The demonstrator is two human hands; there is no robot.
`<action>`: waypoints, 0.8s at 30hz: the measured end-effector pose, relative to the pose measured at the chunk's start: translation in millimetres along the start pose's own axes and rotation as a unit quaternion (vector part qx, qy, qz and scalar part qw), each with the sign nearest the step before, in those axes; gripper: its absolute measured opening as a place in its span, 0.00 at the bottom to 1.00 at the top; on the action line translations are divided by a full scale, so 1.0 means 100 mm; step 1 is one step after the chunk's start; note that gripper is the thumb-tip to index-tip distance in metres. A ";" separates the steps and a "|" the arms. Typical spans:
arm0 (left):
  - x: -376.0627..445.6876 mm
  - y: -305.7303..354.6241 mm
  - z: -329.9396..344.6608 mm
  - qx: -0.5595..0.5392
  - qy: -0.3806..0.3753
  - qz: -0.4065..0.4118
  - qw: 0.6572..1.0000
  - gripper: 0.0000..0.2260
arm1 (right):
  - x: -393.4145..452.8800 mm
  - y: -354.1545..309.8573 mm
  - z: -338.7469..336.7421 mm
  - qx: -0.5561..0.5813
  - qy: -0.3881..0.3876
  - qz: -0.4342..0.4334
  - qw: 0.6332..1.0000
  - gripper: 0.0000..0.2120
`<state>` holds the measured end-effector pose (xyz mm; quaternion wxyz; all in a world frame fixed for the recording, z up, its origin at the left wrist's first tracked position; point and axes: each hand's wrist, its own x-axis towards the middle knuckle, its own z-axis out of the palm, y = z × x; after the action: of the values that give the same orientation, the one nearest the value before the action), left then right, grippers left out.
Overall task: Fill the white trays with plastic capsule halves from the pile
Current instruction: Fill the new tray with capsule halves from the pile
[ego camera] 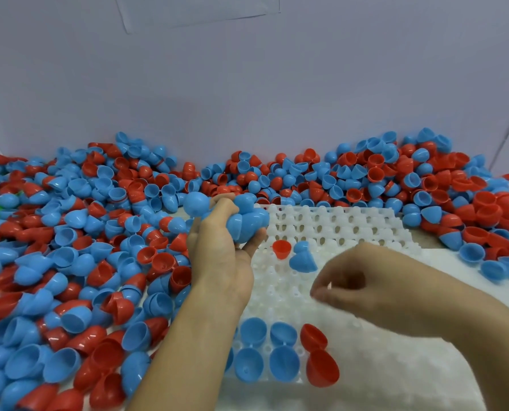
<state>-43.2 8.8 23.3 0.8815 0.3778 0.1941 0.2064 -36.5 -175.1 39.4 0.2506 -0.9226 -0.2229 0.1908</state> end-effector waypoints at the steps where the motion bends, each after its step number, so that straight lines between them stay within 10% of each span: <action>1: 0.00 0.00 0.00 0.000 -0.001 0.001 1.000 0.06 | 0.06 0.05 0.01 0.009 0.059 0.003 0.998 0.05; 5: -0.01 0.01 0.00 0.001 -0.003 -0.002 1.000 0.06 | 0.33 0.13 0.15 0.027 0.220 0.042 0.974 0.13; 24: -0.03 0.00 0.01 0.031 -0.029 0.004 0.999 0.07 | 0.44 0.10 0.14 0.202 0.229 -0.072 0.949 0.16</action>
<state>-45.3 7.2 24.7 0.8736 0.4118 0.1737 0.1926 -3.0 -155.5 12.4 0.4894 -0.8528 -0.1822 -0.0036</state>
